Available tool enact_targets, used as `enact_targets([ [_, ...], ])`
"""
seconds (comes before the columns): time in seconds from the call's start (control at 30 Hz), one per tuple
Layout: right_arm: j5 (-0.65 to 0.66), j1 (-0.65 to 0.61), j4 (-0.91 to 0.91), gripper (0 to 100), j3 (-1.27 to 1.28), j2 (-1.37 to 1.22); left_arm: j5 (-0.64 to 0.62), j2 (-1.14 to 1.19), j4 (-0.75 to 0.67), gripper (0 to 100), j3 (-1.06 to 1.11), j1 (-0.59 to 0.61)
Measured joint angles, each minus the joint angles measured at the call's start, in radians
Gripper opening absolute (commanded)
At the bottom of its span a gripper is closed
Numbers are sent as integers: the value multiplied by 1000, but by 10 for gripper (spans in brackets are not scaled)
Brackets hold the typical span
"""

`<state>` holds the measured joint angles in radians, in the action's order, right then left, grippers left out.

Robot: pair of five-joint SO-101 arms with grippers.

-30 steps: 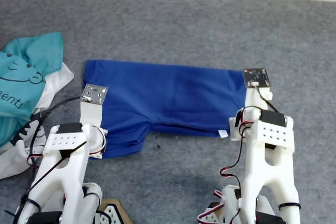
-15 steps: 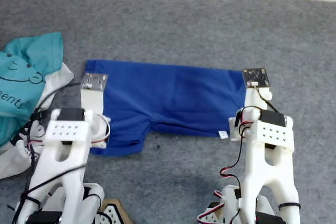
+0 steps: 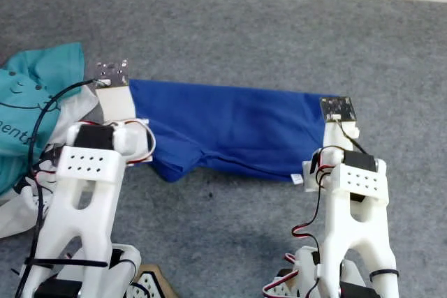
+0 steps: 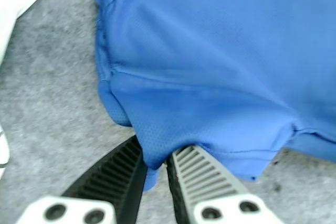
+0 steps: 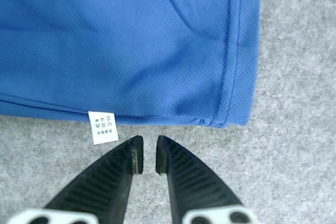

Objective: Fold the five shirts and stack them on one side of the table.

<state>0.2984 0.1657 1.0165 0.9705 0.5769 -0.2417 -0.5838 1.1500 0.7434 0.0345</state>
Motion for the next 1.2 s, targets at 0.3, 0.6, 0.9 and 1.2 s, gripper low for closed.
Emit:
enact_targets([
  [0.3,23,0,0,63,0,0,-81,138,-46,21,-95,-38],
  [0.6,35,0,-3,63,29,0,-97,543,-48,73,-414,2],
  [0.9,35,0,-3,63,29,0,-97,566,31,447,-519,5],
  [1.2,35,0,-3,63,29,0,-97,566,15,454,-520,58],
])
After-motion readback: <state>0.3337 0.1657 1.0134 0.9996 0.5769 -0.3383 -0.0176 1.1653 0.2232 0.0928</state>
